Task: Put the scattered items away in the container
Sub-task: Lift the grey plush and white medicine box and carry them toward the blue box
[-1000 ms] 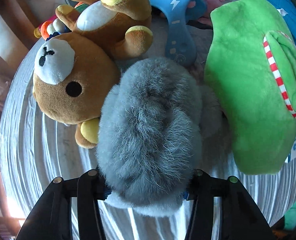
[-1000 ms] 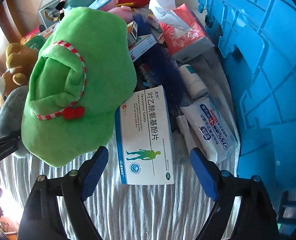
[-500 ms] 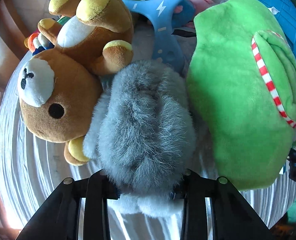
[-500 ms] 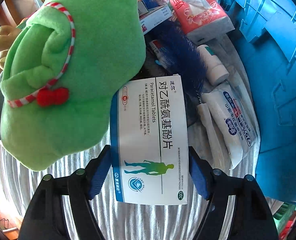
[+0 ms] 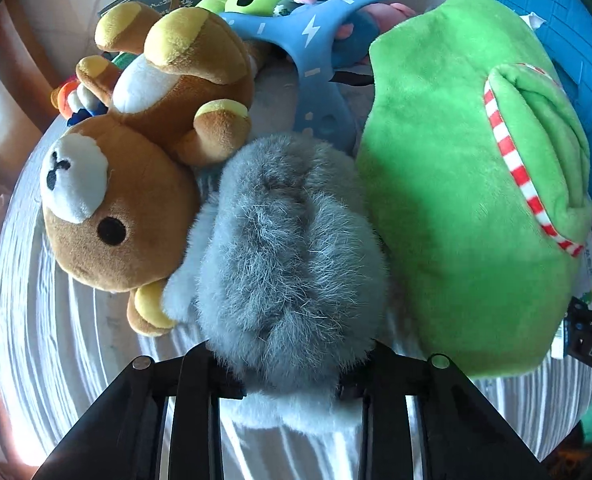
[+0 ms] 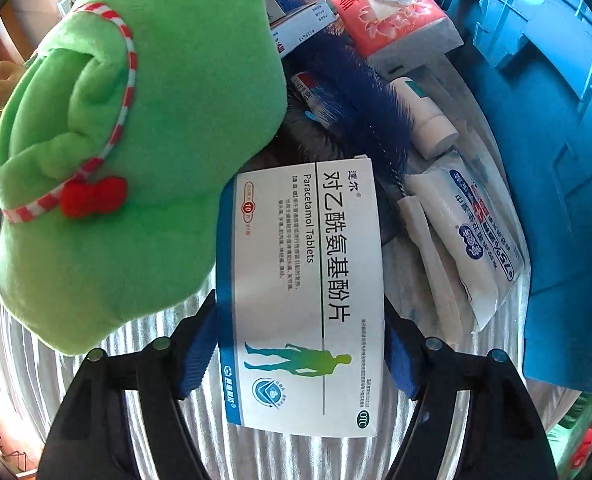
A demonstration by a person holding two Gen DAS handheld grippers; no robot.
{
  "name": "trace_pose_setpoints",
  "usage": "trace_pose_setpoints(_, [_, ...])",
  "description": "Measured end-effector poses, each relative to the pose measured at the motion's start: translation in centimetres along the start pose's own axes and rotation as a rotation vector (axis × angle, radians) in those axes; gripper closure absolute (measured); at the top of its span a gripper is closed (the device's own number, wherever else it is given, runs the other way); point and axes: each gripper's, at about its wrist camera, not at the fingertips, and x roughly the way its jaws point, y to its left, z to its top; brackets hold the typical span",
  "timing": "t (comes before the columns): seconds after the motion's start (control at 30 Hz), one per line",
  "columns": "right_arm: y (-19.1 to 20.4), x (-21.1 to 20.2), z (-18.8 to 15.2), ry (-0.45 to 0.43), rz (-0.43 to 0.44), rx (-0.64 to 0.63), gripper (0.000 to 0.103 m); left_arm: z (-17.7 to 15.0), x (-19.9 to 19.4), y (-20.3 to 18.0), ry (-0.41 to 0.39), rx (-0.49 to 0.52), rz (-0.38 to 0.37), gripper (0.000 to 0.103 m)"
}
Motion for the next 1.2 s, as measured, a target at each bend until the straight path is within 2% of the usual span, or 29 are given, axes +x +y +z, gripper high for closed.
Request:
trace_pose_setpoints(0.17, [-0.5,-3.4,-0.9,-0.056,0.021,0.019,0.031,-1.6,-3.2,0.7,-0.032,-0.017,-0.014,0.078])
trace_pose_setpoints(0.37, [-0.3,-8.0,-1.3,-0.140,0.033,0.014,0.031,-1.9,-7.8,1.0,-0.121,-0.022,-0.031,0.078])
trace_pose_setpoints(0.47, [1.1,-10.9,0.5,-0.188,0.043,0.007,0.031,-1.8,-10.4,1.0,-0.180,-0.016,-0.032,0.078])
trace_pose_setpoints(0.6, [2.8,-13.7,0.8,-0.253,0.058,-0.010,0.031,0.6,-10.9,1.5,-0.246,-0.005,-0.036,0.078])
trace_pose_setpoints(0.87, [5.1,-19.0,2.2,-0.388,0.056,-0.037,0.031,2.8,-14.7,1.5,-0.363,0.016,-0.049,0.078])
trace_pose_setpoints(1.2, [4.7,-24.9,3.7,-0.518,-0.005,0.006,0.031,5.2,-19.7,-0.1,-0.490,0.067,-0.126,0.078])
